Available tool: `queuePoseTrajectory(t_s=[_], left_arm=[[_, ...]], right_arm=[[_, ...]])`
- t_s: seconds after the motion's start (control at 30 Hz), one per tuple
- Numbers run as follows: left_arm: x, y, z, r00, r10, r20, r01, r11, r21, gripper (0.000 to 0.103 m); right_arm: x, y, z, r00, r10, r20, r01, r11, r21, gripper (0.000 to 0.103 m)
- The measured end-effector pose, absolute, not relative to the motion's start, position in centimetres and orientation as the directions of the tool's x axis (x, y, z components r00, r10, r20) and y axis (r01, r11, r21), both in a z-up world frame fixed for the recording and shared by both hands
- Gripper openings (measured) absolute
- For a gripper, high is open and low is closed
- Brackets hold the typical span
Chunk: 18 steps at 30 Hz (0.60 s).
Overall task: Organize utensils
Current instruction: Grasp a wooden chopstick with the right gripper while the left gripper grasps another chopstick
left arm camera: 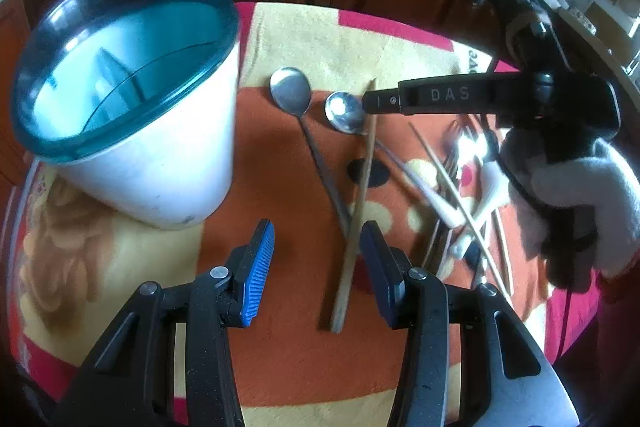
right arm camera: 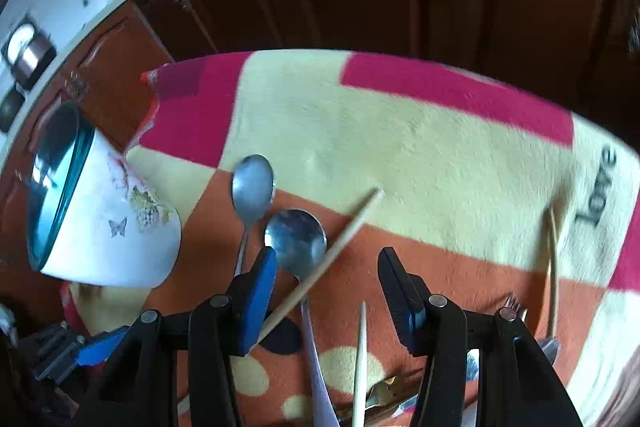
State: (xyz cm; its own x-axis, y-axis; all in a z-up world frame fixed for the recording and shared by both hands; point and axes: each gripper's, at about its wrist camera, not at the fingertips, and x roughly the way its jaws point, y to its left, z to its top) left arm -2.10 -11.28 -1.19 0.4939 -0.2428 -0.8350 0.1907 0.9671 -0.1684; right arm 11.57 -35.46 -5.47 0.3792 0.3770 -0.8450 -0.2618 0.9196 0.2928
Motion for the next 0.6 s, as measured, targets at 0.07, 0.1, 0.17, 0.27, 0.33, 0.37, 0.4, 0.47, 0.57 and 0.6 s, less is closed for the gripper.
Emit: queuePoseTrajectory(t_s=[0.07,0.1,0.17,0.27,0.33,0.37,0.4,0.47,0.57,0.6], left_arm=[[-1.8,-11.8,-1.2,0.493,-0.251,-0.833,0.198,0.965,-0.174,0.045],[-1.7,-12.0,-1.1,0.494,-0.252,-0.832,0.200,0.964,-0.173,0.045],[-1.5,-12.3,-1.1,0.492,-0.249,-0.834,0.205,0.964,-0.167,0.045],[-1.1,-13.0,-1.1,0.490,-0.245,-0.837,0.222,0.963,-0.152,0.045],[-0.6,-13.4,-1.2,0.490,-0.250,-0.835,0.227,0.961,-0.155,0.045],[-0.3,-13.5,-1.3,0.488,-0.257,-0.834,0.229,0.960,-0.161,0.045],[0.0,-13.7,-1.4,0.483,-0.261,-0.836,0.231,0.959,-0.166,0.045],[0.5,-14.0,-1.6,0.475,-0.280,-0.834,0.238,0.954,-0.185,0.045],[1.0,-14.4,-1.6,0.471,-0.310,-0.825,0.248,0.945,-0.213,0.045],[1.2,-14.6,-1.6,0.468,-0.323,-0.822,0.252,0.941,-0.226,0.045]], right_arm=[[12.0,-36.3,-5.9,0.375,0.408,-0.832,-0.221,0.911,0.347,0.044],[12.2,-36.7,-6.1,0.370,0.429,-0.824,-0.211,0.902,0.375,0.042],[12.6,-36.5,-6.6,0.359,0.439,-0.824,-0.202,0.898,0.391,0.036],[13.3,-35.6,-7.2,0.356,0.433,-0.828,-0.214,0.900,0.379,0.023],[13.4,-35.3,-7.5,0.362,0.428,-0.828,-0.212,0.903,0.374,0.014],[13.4,-35.4,-7.6,0.359,0.444,-0.821,-0.208,0.895,0.394,0.013],[13.2,-35.7,-7.6,0.357,0.470,-0.807,-0.205,0.882,0.423,0.013],[12.5,-36.6,-7.3,0.359,0.505,-0.785,-0.201,0.863,0.463,0.011],[11.5,-37.8,-6.8,0.350,0.579,-0.736,-0.200,0.814,0.545,0.009],[11.1,-38.3,-6.7,0.350,0.600,-0.719,-0.201,0.798,0.568,0.009]])
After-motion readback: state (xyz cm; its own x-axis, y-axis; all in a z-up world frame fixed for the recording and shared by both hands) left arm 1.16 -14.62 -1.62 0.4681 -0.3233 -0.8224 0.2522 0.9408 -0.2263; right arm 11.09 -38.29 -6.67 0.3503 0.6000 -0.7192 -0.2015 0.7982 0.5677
